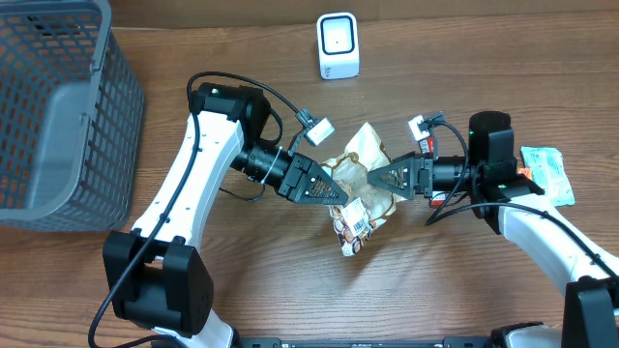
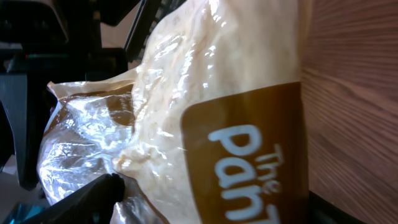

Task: Scan the item barcode

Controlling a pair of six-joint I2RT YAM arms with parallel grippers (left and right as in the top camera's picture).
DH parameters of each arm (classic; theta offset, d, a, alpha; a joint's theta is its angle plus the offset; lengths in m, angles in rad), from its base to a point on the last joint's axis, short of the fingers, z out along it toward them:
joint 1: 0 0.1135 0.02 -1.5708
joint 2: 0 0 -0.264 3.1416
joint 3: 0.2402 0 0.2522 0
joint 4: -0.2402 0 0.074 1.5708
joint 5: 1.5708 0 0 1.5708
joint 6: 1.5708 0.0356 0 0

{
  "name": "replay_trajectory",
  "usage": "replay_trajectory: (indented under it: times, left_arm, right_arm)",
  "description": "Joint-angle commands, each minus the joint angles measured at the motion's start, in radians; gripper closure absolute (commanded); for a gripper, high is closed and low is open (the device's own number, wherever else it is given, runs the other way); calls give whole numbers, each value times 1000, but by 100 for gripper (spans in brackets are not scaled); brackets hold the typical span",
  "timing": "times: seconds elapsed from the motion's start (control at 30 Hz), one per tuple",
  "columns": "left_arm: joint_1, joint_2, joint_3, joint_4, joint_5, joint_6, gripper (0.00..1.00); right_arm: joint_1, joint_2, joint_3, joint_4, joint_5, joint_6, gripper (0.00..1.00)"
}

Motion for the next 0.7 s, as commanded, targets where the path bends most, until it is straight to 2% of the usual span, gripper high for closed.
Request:
replay_trajectory:
  times: [0.0,0.1,0.27,0.4,0.5,0.6,0.67]
  left_arm:
    - [-1,-19,24,5,26,26,69]
    - [-1,-19,24,5,8,26,70]
    - [-1,-19,24,27,-29,26,69]
    - [-1,-19,24,89,-104,8,69]
    - [-1,-19,24,164,-216,-98,60]
    - [0,-19,24,248,-354,-264,53]
    - [0,-19,24,304,-446,-369,45]
  right_arm:
    - [28,-5,13,31,-14,-11,27]
    - [28,-5,13,33,-31,-11,35]
    - [26,-5,13,33,-37,-11,59]
    - [26,-5,13,33,-27,-12,74]
    - [26,-5,13,33,-10,-11,75]
    - [26,-5,13,33,-10,-11,76]
    - [25,-5,13,33,-10,-11,84]
